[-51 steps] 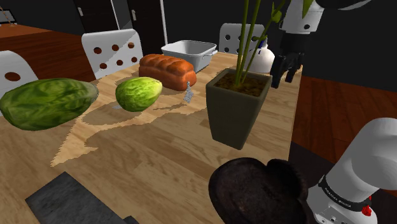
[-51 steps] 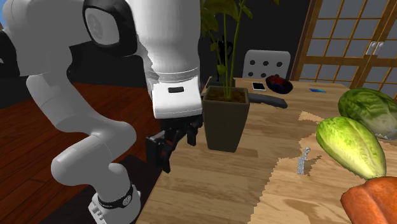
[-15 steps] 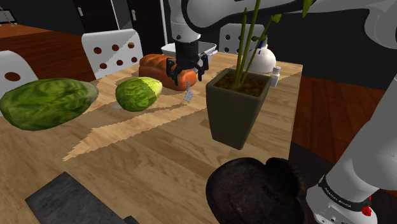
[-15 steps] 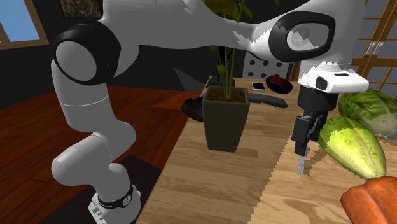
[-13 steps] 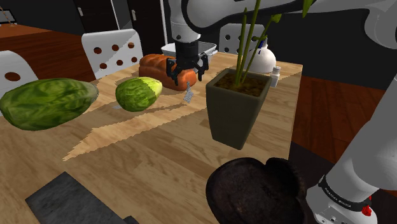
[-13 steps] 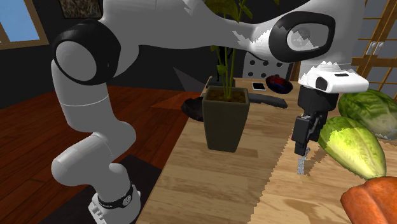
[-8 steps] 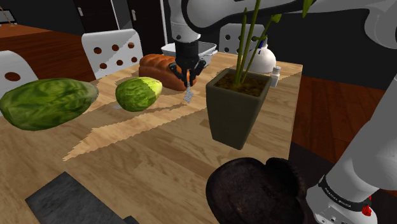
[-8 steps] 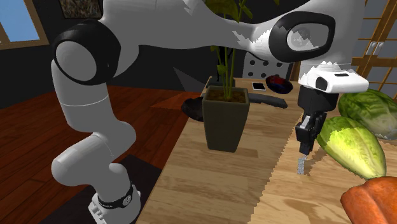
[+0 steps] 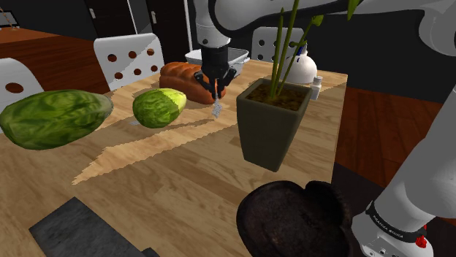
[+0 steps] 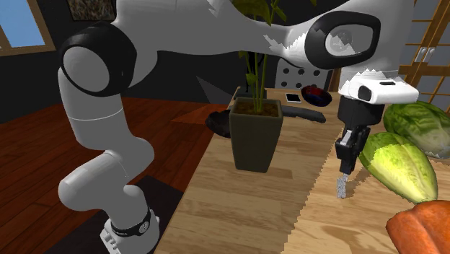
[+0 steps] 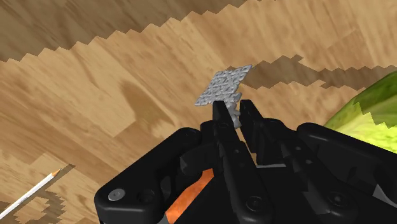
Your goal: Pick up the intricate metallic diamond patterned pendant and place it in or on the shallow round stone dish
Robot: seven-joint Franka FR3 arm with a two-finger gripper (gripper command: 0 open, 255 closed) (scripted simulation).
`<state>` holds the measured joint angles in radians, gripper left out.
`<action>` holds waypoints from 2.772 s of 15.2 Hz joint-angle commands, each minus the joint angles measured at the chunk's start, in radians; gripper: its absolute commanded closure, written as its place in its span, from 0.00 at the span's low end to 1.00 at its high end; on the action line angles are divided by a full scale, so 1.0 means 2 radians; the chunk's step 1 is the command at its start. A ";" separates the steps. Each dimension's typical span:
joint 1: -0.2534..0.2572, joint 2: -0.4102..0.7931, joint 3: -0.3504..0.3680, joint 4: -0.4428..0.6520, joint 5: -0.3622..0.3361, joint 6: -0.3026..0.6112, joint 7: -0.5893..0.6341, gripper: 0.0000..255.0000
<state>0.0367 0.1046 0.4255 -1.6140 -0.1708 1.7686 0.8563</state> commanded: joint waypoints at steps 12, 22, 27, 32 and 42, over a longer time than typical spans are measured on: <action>0.009 0.021 0.004 0.111 -0.008 -0.092 -0.005 1.00; 0.026 0.061 0.008 0.233 -0.028 -0.178 -0.006 1.00; 0.045 0.096 0.010 0.319 -0.047 -0.232 -0.007 1.00; 0.077 0.145 0.008 0.429 -0.075 -0.294 -0.011 1.00; 0.058 -0.040 0.036 0.201 0.009 -0.247 0.057 1.00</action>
<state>0.1496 0.0585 0.4924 -1.1732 -0.1688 1.2682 0.9543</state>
